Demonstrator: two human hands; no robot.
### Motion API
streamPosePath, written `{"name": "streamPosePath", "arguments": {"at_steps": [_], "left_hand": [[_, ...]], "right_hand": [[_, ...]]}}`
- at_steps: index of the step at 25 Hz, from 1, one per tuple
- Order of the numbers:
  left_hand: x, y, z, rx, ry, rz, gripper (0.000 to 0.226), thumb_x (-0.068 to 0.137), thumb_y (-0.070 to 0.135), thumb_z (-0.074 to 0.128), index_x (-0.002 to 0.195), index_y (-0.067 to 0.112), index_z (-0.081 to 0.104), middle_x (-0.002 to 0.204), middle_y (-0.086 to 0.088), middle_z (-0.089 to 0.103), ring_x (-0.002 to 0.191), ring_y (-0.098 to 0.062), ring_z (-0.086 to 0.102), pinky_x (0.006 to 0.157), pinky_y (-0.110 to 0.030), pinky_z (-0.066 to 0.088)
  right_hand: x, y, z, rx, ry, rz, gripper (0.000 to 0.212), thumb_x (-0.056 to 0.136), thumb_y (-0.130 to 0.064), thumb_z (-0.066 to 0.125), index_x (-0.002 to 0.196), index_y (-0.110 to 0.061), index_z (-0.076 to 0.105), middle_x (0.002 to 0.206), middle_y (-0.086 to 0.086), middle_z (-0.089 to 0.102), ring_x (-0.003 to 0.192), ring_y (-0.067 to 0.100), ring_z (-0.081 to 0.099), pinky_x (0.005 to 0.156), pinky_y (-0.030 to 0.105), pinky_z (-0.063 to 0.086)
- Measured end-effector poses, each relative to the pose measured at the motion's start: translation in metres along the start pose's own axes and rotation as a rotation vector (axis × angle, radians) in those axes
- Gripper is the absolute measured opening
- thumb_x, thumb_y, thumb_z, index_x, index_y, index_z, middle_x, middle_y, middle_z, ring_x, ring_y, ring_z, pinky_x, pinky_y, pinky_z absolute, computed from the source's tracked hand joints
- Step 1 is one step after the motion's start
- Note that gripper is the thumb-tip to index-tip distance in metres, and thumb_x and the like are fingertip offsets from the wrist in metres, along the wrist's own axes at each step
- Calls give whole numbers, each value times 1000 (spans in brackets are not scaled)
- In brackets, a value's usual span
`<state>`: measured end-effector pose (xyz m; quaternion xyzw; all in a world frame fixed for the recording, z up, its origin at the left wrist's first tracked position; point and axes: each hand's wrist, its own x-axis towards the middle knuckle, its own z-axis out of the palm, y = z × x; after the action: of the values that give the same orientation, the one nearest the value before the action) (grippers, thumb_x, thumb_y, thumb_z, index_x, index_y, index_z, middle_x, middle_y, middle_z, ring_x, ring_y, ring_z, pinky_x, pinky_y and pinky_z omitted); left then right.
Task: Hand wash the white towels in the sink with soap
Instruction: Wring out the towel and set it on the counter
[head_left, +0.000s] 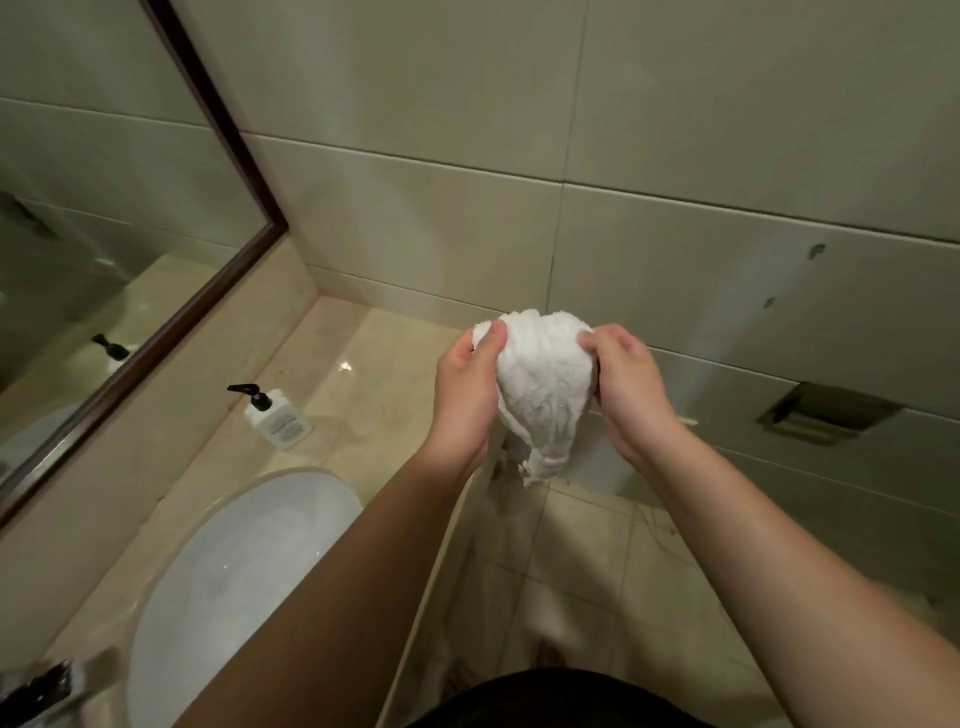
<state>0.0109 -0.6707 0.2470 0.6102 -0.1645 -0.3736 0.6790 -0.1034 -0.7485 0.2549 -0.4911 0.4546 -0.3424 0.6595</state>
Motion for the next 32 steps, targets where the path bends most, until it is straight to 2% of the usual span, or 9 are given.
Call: {"name": "streamPosePath", "arguments": {"at_steps": [2,4,7,13,16,19,22,25,32], "left_hand": [[-1,4,4,-9,5,-35,16,95,22,64,101,7,59,88,-3,69,76,-10,68,69,-26,52],[-2,7,4,42,-39,-47,36,84,21,78,108,5,56,97,-7,71,81,-13,71,69,-28,57],[0,6,-4,219,-38,-21,47,72,11,87,106,11,56,103,-9,71,92,-22,73,81,-38,61],[1,5,-17,436,-4,133,24,74,25,69,95,24,56,90,-4,72,83,-23,70,73,-38,55],[6,5,-23,440,44,132,8,89,21,59,96,20,57,90,-2,67,83,-21,64,73,-36,50],[9,3,-27,369,83,93,5,92,23,53,93,20,55,89,1,63,83,-20,60,73,-36,47],[12,3,-34,381,54,104,22,88,35,69,96,19,56,92,2,67,82,-16,66,71,-33,53],[20,8,-45,336,64,110,23,85,30,76,88,18,57,87,-1,69,72,-14,65,62,-28,51],[39,2,-77,441,269,200,35,98,37,55,82,7,61,75,-9,62,69,-21,55,67,-36,43]], "right_hand": [[-2,-2,-3,-11,-11,-13,12,88,-10,63,83,-18,55,68,-6,53,57,5,49,55,20,38],[-5,0,-5,-6,-62,-7,15,86,-12,70,99,-11,63,77,-1,66,64,6,61,60,20,46],[-11,1,-9,13,-68,-1,17,90,-20,68,101,-6,69,86,4,72,75,9,67,68,19,50],[-9,0,-18,30,-195,335,38,90,-32,69,108,1,69,103,14,75,96,23,72,91,38,55],[-8,0,-14,-69,-238,325,43,87,-36,71,107,2,70,102,15,75,100,26,71,94,40,54],[-5,-1,-3,-142,-184,209,41,87,-39,71,98,0,73,93,13,76,90,25,73,84,30,57],[-3,0,8,-141,-136,105,43,90,-37,68,99,5,69,91,17,75,71,17,66,61,21,49],[-2,0,13,-113,-87,59,28,89,-32,71,89,-6,63,75,7,68,56,9,57,49,15,42],[7,6,20,-65,-54,36,26,89,-34,70,86,-12,57,78,1,64,64,11,58,54,20,45]]}}
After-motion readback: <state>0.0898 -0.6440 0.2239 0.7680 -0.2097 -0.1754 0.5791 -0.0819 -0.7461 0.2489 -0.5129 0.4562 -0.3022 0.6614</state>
